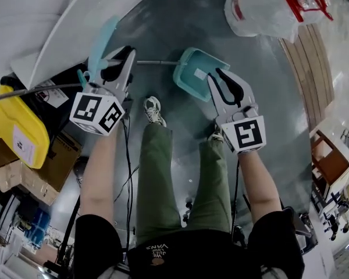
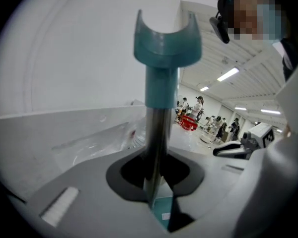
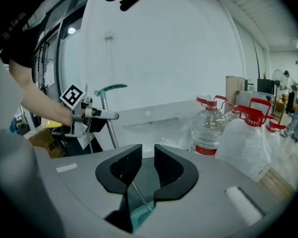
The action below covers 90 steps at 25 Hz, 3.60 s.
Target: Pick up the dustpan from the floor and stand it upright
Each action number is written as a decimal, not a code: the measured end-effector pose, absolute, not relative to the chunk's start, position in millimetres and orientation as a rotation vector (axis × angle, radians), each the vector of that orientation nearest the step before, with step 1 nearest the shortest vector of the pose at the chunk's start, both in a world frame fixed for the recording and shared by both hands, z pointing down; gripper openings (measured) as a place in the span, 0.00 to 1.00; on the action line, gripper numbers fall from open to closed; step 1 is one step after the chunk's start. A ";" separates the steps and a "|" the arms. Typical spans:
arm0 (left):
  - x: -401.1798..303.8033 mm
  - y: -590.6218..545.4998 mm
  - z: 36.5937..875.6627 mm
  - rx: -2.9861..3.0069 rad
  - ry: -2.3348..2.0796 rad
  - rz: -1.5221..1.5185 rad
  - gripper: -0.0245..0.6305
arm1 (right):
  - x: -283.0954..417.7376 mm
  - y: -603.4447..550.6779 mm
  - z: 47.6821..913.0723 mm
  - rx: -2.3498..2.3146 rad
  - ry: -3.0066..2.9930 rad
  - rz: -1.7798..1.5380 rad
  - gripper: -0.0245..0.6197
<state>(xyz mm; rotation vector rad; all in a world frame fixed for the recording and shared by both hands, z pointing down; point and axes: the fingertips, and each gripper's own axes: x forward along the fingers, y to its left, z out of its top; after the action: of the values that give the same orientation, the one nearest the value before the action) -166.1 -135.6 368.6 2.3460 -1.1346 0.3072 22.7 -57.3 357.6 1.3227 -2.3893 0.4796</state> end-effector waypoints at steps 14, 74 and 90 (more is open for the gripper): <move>-294.8 -162.6 335.6 2.494 -1.297 0.491 0.20 | -102.3 -86.0 302.3 1.245 -2.586 0.479 0.16; -293.8 -71.2 250.8 2.132 -1.744 0.833 0.39 | 21.2 -14.8 99.1 1.197 -2.769 0.441 0.16; -146.6 104.1 -12.8 2.215 -2.038 0.441 0.38 | 101.6 96.5 -52.0 0.959 -2.956 0.257 0.16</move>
<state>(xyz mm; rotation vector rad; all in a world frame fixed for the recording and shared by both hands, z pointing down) -146.6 104.1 -12.8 2.2148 -2.0385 0.4409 101.6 96.5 -52.0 0.9588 -2.9556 0.2573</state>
